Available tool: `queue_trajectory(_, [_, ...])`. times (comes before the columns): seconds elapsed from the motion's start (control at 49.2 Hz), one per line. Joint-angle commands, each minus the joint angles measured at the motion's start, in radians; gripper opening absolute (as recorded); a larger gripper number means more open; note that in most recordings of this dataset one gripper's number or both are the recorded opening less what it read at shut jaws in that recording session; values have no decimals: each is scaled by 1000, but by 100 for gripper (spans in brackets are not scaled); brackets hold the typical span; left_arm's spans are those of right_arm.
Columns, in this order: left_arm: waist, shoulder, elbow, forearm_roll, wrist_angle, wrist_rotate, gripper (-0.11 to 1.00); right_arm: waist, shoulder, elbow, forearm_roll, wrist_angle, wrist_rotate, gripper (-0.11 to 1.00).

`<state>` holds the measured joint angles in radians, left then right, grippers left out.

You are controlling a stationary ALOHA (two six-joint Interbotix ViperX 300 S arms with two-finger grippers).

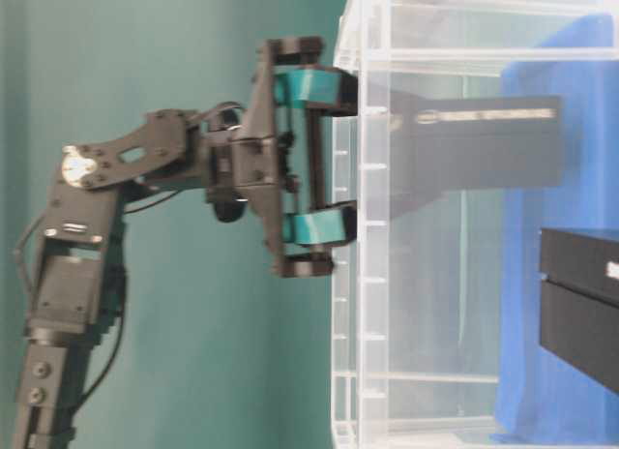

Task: Take the box out of the case with the left arm.
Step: 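Lift the right box upward out of the case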

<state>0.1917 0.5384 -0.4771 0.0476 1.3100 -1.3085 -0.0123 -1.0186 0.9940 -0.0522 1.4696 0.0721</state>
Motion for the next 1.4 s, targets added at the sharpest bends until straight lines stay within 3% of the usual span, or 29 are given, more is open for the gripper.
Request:
queue_trajectory(0.0, [-9,-71,-63,2,29,2,61,0,5,-26,3,2,2,1])
queue_trajectory(0.793, [-48,28,-511,2,420,17,61,0,5,-26,3,2,2,1])
queue_trajectory(1.017, [-43,51,-627,2,479,32,61,0,6,-26,3,2,2,1])
queue_trajectory(1.383, [-48,64,-735,3,580,32,61,0,5,-26,3,2,2,1])
